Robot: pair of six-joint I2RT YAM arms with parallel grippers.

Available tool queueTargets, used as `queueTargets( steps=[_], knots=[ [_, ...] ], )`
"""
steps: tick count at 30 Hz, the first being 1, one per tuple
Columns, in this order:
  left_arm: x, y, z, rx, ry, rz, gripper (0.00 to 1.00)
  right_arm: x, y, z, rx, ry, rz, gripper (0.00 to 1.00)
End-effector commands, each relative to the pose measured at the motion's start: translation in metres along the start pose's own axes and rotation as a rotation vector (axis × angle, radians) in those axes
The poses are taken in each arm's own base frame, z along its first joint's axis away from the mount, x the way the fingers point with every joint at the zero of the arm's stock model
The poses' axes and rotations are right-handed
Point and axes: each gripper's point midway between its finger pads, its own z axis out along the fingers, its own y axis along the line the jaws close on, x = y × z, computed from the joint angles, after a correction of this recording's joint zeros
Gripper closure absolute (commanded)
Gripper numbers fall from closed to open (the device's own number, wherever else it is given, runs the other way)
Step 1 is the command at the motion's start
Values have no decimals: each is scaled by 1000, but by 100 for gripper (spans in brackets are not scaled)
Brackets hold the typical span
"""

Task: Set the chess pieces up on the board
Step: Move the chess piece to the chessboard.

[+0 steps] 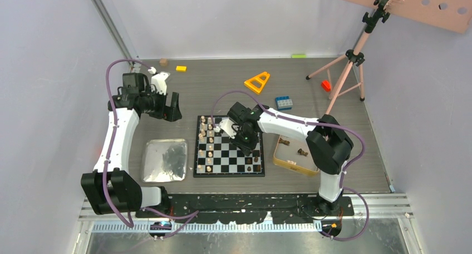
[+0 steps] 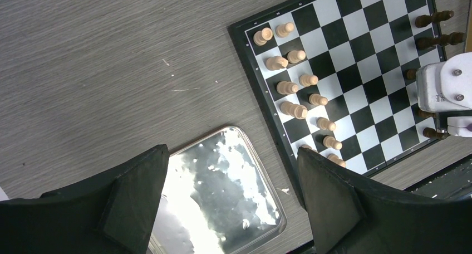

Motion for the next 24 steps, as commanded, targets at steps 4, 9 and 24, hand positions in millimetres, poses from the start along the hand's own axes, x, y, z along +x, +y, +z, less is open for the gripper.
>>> queueTargets(
  steps=[4,9,24],
  knots=[
    [-11,-2,-5,10,-47,19,12,-11,-5,-11,23,-55,-8,95],
    [-10,-1,-4,11,-44,15,12,-10,-5,-11,23,-54,-5,83],
    [-9,-2,-6,8,-44,24,12,-20,-5,-25,39,-93,3,62]
  ],
)
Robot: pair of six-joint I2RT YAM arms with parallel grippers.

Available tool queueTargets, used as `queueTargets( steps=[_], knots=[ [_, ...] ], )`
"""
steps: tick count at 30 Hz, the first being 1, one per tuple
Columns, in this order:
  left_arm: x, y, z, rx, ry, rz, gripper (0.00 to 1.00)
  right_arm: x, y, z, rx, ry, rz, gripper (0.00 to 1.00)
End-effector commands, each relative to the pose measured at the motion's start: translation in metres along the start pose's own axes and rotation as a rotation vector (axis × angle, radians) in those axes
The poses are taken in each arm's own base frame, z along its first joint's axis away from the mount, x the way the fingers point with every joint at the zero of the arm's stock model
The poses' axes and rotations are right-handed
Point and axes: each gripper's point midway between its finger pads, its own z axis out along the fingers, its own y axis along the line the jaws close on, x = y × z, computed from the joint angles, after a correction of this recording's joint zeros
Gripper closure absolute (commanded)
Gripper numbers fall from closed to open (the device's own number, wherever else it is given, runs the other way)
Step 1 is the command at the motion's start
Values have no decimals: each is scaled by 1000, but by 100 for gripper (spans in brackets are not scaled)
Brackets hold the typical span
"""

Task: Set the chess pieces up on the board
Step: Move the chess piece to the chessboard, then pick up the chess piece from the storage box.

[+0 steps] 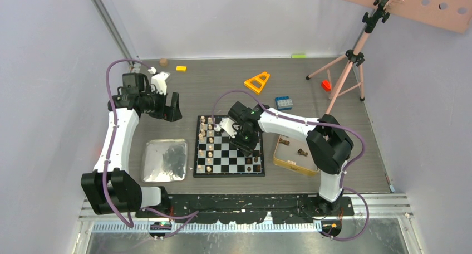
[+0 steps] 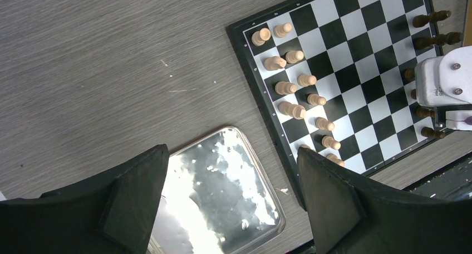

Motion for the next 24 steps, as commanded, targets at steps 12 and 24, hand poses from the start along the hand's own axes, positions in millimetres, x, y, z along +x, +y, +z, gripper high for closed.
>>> queueTargets(
  steps=[12,24],
  knots=[
    [-16,-6,-6,30,-67,15,6,-24,-28,-97,120,-247,87,49],
    [-19,-26,-9,130,-84,-10,0,109,-96,-143,291,-254,464,39]
  ],
)
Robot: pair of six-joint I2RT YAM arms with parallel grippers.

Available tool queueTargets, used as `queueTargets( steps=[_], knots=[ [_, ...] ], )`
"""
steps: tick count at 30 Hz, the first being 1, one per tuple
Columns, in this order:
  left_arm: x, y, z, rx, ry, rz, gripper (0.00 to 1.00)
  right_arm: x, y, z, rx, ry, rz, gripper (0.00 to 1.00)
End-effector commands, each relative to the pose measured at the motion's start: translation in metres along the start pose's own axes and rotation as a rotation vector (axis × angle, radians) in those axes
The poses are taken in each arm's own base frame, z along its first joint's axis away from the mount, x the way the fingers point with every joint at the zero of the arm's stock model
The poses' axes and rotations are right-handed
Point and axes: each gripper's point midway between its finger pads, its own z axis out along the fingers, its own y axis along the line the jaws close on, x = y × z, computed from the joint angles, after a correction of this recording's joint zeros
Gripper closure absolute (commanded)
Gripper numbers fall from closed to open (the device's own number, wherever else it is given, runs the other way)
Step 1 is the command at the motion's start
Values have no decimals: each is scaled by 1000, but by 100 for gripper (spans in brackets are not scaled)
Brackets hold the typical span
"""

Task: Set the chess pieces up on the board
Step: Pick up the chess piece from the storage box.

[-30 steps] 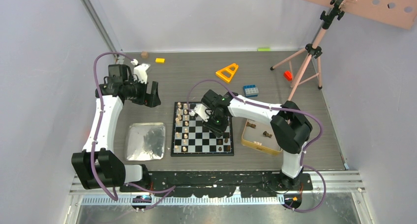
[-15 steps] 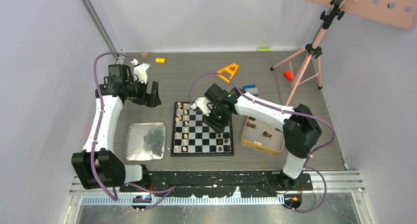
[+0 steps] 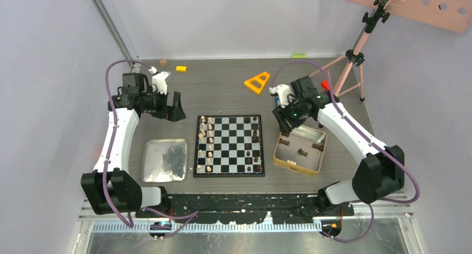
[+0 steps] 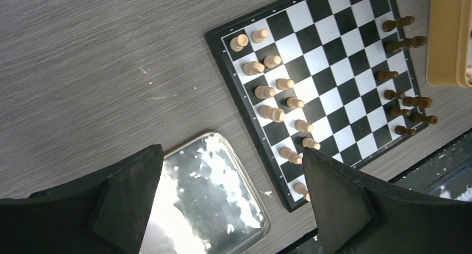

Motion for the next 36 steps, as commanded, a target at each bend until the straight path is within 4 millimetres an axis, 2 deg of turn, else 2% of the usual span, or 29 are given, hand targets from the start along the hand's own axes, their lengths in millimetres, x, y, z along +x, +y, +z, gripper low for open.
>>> queueTargets(
  steps=[1,4,10,18,21,27,31,33,36],
  knots=[
    [-15,-18,-9,83,-66,22,0,41,-22,-14,50,36,94,39],
    [-17,-23,-10,105,-69,38,1,61,-32,-11,50,66,148,39],
    [-24,-31,-4,152,-56,44,4,86,-29,11,-3,165,155,44],
    [-26,-29,0,156,-52,28,4,119,-26,36,-45,278,144,47],
    [-25,-28,3,156,-46,22,4,127,-25,45,-58,302,140,48],
    [-23,-26,5,151,-38,16,4,134,-25,50,-68,333,136,55],
    [-23,-25,7,155,-35,12,4,134,-27,51,-64,335,134,66],
    [-23,-25,8,157,-30,9,4,132,-27,50,-63,332,132,77],
    [-22,-24,9,156,-29,8,4,128,-27,46,-66,331,132,87]
  ],
)
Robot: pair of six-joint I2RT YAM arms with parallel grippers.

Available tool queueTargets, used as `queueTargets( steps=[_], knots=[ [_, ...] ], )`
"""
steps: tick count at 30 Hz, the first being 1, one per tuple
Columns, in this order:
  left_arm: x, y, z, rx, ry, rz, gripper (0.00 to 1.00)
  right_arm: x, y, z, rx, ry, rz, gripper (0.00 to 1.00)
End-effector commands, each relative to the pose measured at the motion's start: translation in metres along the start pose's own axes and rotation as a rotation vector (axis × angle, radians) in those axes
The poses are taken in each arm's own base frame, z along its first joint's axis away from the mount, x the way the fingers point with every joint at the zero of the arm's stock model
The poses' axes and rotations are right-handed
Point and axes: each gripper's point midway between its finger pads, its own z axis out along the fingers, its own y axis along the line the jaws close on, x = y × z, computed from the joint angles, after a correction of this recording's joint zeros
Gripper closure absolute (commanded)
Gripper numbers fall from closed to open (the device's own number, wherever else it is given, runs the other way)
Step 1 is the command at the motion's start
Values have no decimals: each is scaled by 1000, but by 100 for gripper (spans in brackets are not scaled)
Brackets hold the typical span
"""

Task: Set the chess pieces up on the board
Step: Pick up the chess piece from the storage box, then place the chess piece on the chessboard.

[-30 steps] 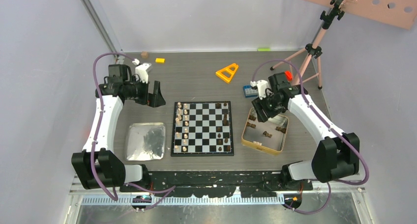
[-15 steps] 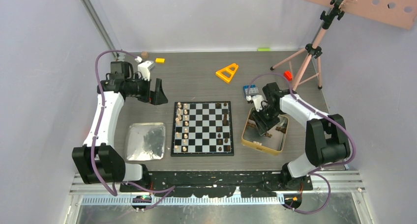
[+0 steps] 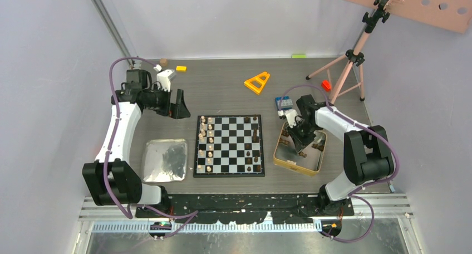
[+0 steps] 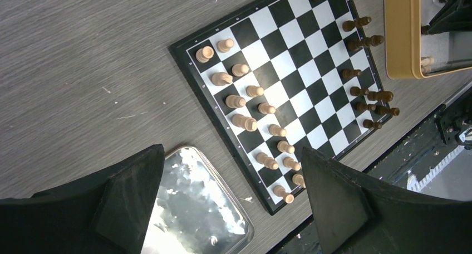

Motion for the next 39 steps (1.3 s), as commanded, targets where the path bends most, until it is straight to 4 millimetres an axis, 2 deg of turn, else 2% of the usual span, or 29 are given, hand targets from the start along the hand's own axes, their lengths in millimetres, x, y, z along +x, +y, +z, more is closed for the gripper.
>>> queueTargets(
  steps=[1,4,8,11,14,15,16,17,18,19,20,21,22,23,24,25,26,28,30,31,34,39],
  knots=[
    [-14,-4,-3,15,-36,20,4,-13,-3,-10,8,-29,-19,91],
    [-14,-3,-3,9,-35,22,4,-19,-2,-22,7,-39,-24,97],
    [-15,-1,-5,-12,-40,22,4,-49,2,-50,26,-101,-61,99],
    [-16,2,-5,-30,-40,13,4,-69,18,-64,30,-113,-120,99],
    [-17,6,-6,-52,-40,5,4,-105,31,-80,47,-162,-186,99],
    [-18,7,-6,-58,-41,1,4,-113,39,-76,40,-150,-209,99],
    [-19,8,-7,-68,-41,-2,4,-130,43,-84,50,-185,-230,99],
    [-19,9,-8,-71,-41,-6,4,-137,50,-76,40,-159,-252,99],
    [-19,10,-8,-76,-43,-11,4,-154,55,-84,46,-192,-269,99],
    [-20,11,-10,-84,-47,-17,4,-161,62,-74,34,-169,-289,99],
    [-20,13,-11,-90,-48,-23,4,-177,65,-81,43,-203,-306,99],
    [-21,14,-12,-98,-51,-27,4,-183,70,-70,35,-179,-321,99],
    [-21,15,-14,-107,-53,-33,4,-197,72,-75,46,-205,-337,99],
    [-21,16,-16,-111,-58,-36,4,-200,76,-60,33,-164,-348,99],
    [-21,17,-18,-116,-62,-40,4,-213,79,-65,34,-190,-363,99],
    [-21,17,-19,-119,-63,-44,4,-214,82,-50,19,-148,-371,99],
    [-19,18,-20,-121,-61,-49,4,-225,85,-54,22,-170,-384,99],
    [-17,18,-23,-126,-57,-56,4,-233,89,-33,11,-128,-401,99],
    [-15,18,-26,-128,-56,-57,5,-238,92,-23,-1,-107,-414,99],
    [-14,18,-27,-130,-54,-55,5,-241,94,-23,-1,-108,-419,99],
    [-12,17,-28,-129,-49,-53,5,-242,97,-6,-6,-73,-435,99],
    [-11,16,-28,-119,-46,-56,5,-240,100,4,-10,-43,-448,99]
  ],
)
